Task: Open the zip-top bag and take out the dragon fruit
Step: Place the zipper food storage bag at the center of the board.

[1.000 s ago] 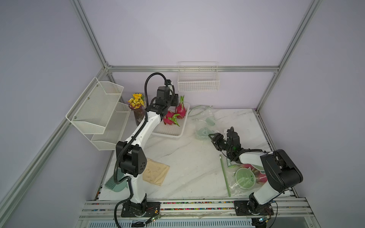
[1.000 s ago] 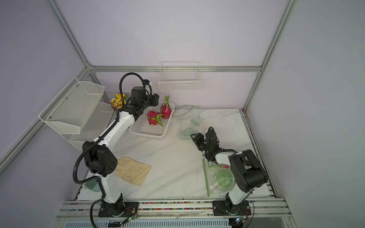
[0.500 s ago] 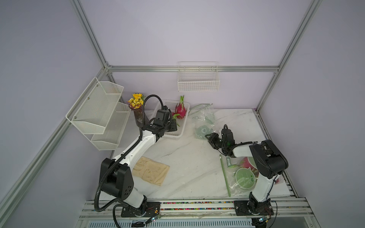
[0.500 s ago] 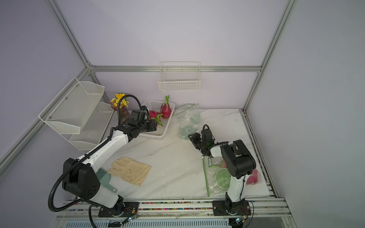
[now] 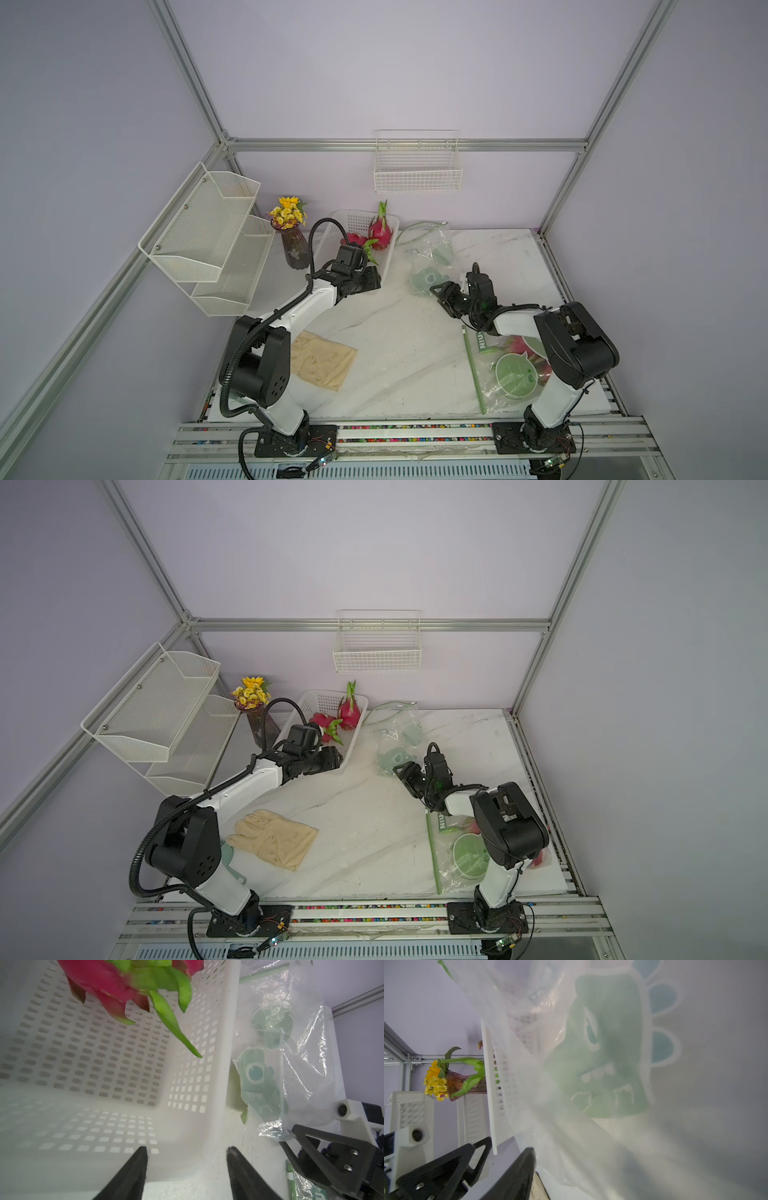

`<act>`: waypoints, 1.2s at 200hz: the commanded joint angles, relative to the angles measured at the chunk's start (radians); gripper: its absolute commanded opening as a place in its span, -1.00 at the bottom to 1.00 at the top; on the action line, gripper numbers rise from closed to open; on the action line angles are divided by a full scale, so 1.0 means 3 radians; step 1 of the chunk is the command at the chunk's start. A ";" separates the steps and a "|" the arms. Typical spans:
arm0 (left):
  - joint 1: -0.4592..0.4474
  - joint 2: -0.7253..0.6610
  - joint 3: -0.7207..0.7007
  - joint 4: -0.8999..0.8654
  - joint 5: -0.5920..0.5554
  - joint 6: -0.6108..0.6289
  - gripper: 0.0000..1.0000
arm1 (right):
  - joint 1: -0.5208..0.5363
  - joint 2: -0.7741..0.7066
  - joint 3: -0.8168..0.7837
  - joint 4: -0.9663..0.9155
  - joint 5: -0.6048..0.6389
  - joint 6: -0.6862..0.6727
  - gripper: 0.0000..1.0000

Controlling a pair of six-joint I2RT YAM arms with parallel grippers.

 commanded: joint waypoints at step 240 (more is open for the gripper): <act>-0.0133 0.0257 0.0381 -0.0297 0.0058 0.0094 0.39 | 0.0196 -0.1364 0.0845 -0.4356 0.0665 -0.2014 0.19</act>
